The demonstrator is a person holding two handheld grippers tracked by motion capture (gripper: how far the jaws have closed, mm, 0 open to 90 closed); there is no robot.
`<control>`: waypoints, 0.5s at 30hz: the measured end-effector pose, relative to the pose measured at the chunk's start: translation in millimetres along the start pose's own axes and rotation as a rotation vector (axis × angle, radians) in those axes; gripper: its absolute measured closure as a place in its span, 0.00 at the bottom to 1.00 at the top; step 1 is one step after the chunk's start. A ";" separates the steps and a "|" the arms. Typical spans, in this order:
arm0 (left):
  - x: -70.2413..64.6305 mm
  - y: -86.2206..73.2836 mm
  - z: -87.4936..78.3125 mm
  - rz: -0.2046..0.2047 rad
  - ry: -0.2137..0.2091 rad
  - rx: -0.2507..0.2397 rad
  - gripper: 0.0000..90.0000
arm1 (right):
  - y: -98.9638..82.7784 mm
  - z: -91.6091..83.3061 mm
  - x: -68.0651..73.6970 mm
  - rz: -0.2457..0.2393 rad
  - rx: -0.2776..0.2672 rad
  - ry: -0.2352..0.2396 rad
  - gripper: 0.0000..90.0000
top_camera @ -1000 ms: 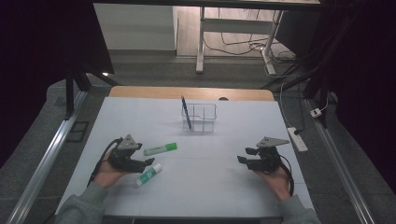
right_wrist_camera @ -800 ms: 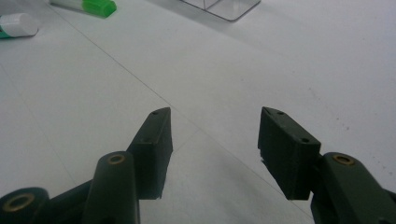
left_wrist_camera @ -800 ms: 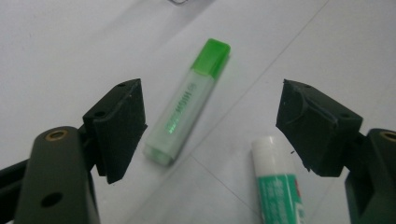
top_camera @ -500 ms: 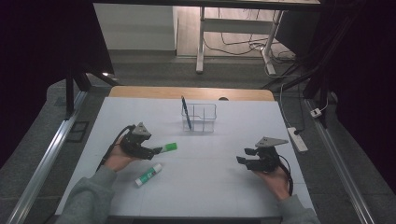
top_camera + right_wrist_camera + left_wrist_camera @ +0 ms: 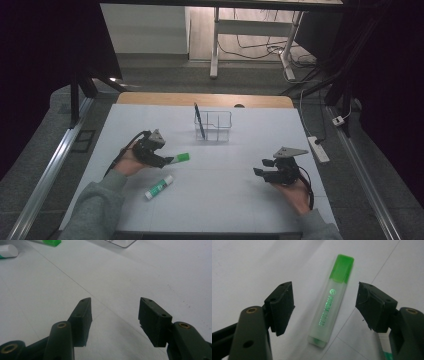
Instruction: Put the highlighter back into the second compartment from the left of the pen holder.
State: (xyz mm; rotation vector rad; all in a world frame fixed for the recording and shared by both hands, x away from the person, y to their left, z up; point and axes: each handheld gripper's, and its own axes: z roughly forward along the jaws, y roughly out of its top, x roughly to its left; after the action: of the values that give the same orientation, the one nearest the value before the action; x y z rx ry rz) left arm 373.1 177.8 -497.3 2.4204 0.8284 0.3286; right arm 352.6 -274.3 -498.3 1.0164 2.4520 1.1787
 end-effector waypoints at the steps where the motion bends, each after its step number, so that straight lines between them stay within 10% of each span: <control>1: -0.6 0.9 1.5 0.014 -0.008 0.020 0.35 | 0.0 -0.2 -0.1 0.001 0.000 0.000 0.49; 15: 4.2 1.2 18.5 0.068 -0.067 0.133 0.40 | -0.4 0.7 -0.3 0.011 0.005 0.005 0.49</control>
State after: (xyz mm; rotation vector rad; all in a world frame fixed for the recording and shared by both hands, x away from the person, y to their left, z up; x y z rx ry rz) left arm 384.1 171.8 -511.5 2.5724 0.7607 0.2229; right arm 353.0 -274.2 -499.0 1.0308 2.4571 1.1810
